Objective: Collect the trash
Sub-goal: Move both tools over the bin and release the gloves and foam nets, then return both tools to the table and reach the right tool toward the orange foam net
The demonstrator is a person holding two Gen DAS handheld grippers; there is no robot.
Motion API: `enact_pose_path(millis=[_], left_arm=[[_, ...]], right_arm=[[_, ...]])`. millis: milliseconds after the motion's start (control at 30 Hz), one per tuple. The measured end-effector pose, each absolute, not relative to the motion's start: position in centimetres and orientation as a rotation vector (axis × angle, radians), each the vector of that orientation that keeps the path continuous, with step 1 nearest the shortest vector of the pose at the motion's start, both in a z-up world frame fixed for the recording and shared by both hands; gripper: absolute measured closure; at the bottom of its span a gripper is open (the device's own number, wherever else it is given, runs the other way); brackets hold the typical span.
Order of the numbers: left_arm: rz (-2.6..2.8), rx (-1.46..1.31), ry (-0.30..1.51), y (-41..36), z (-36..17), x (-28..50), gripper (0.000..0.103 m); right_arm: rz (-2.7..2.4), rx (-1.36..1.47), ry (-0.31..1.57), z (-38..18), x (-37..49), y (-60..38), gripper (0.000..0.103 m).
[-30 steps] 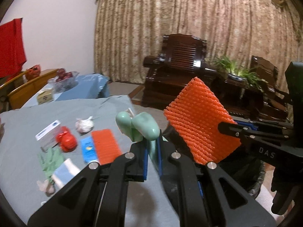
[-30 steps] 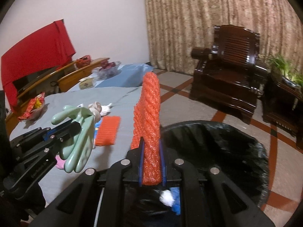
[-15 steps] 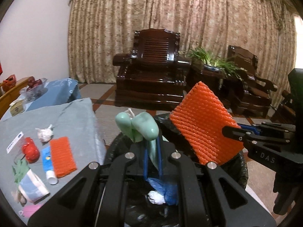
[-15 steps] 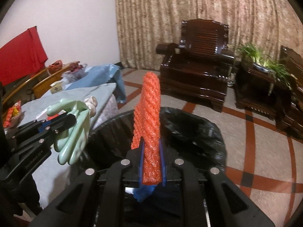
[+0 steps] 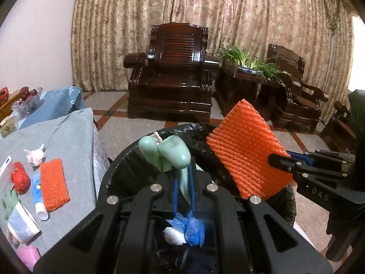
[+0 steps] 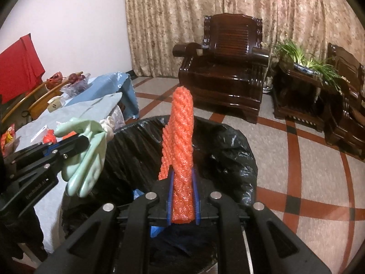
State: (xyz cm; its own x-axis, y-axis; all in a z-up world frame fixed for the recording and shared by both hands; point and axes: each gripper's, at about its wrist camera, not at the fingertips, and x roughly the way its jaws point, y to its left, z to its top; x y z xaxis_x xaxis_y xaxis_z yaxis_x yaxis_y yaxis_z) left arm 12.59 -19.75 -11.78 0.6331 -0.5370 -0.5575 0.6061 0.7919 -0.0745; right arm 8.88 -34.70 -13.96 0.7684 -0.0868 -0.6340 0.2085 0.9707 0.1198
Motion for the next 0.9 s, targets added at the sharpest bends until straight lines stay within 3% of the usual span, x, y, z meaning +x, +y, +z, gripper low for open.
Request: enact_pose_path(millis=[100, 233, 300, 367, 433, 567, 600, 700, 900], left_arm=[[-0.65, 0.127, 0.601, -19.8, -12.1, 12.8, 0.095], [-0.637, 0.121, 0.61, -19.7, -12.2, 13.3, 0.089], [-0.634, 0.113, 0.612, -19.6, -12.2, 13.3, 0.073], [-0.625, 0.101, 0.61, -19.2, -12.2, 13.3, 0.058], [-0.613, 0.096, 0.596, -18.6, -12.0, 13.1, 0.053], [-0.556, 0.09, 0.547, -16.4, -11.0, 12.6, 0.023], [-0.539, 0.093, 0.535, -15.7, -10.7, 12.5, 0.016], [-0.489, 0.108, 0.517, -13.6, -10.0, 12.4, 0.012], [-0.36, 0.09, 0.516, -8.1, -9.3, 12.2, 0.009]], right_arm=[[-0.165, 0.192, 0.682, -14.3, 8.8, -34.9, 0.089], [-0.177, 0.191, 0.688, -14.7, 8.7, -35.3, 0.081], [-0.186, 0.187, 0.688, -14.7, 8.6, -35.4, 0.069], [-0.189, 0.185, 0.681, -14.6, 8.5, -35.4, 0.066], [-0.189, 0.184, 0.675, -14.4, 8.4, -35.4, 0.06], [-0.178, 0.192, 0.646, -13.7, 8.4, -35.1, 0.024], [-0.168, 0.195, 0.63, -13.5, 8.4, -34.9, 0.02], [-0.125, 0.194, 0.596, -12.7, 8.4, -33.8, 0.01], [-0.048, 0.177, 0.558, -11.6, 9.4, -30.6, 0.006]])
